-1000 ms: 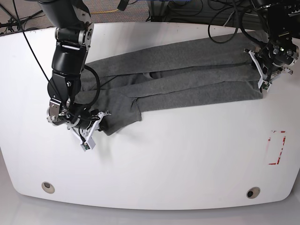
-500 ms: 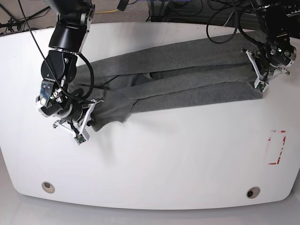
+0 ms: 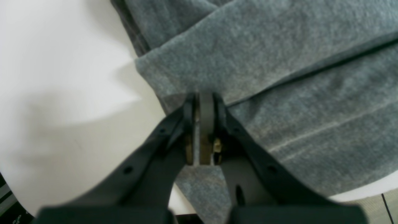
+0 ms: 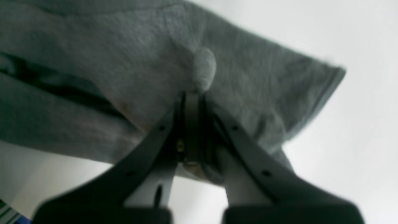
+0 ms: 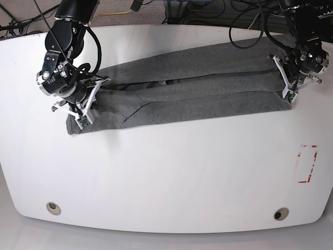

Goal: Fold the T-shirt properly
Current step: 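Pull the folded shirt end outward with the right gripper to straighten it, then open both grippers and release the folded shirt strip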

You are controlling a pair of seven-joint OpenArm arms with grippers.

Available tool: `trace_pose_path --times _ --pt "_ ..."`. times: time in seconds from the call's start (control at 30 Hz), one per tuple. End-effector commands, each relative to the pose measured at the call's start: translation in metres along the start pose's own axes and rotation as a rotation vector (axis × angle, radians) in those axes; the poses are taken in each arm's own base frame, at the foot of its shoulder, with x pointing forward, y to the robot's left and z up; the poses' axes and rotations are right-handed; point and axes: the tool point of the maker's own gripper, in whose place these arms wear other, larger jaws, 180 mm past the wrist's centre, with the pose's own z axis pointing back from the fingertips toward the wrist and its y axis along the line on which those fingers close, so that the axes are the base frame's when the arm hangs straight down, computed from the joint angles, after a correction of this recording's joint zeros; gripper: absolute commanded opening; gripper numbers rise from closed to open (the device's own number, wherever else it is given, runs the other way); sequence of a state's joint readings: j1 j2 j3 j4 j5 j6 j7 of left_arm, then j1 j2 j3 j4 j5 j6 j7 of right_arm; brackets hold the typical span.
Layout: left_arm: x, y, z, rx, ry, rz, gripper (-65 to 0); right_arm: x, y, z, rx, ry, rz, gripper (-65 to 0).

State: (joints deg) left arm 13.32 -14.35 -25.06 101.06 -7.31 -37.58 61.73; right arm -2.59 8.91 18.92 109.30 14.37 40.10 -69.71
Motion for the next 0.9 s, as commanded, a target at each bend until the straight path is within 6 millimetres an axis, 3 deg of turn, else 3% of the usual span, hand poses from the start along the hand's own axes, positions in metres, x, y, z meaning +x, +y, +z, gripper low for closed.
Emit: trace_pose_path --times 0.0,0.07,0.17,0.27,0.33,0.43,0.6,0.7,0.87 --pt "0.008 0.009 0.005 0.024 -0.025 -0.009 -65.0 0.003 -0.018 0.005 -0.041 -0.021 -0.023 -64.8" --pt "0.008 0.010 0.006 0.028 -0.023 -0.011 -65.0 -0.006 -0.024 0.003 -0.046 -0.005 -0.054 -64.4" --pt "0.008 0.011 0.006 0.029 -0.025 -0.012 -62.9 -0.020 -0.043 0.002 -0.074 0.003 -0.125 -55.6" --pt "0.010 0.011 0.008 0.029 -0.034 -0.010 -52.4 -0.028 -0.059 0.005 -0.108 -0.019 -0.186 -38.2" --pt "0.012 0.011 0.008 0.029 -0.039 -0.007 -41.9 -0.034 -0.069 0.010 -0.133 -0.030 -0.223 -22.5" --pt "0.024 0.014 0.010 0.024 -0.074 -0.022 -29.2 -0.035 -0.075 0.018 -0.158 -0.047 -0.243 -8.9" --pt "0.021 0.037 0.024 0.025 -0.159 0.120 -16.8 -0.033 -0.069 0.031 -0.168 -0.076 -0.221 -6.8" --pt "0.020 0.046 0.031 -0.008 -0.235 0.230 -15.4 -0.020 -0.056 0.031 -0.092 -0.152 -0.245 -6.8" --pt "-0.004 0.056 0.027 -0.079 -0.255 0.414 -15.3 -0.015 -0.033 0.028 0.055 -0.237 -0.314 -6.8"
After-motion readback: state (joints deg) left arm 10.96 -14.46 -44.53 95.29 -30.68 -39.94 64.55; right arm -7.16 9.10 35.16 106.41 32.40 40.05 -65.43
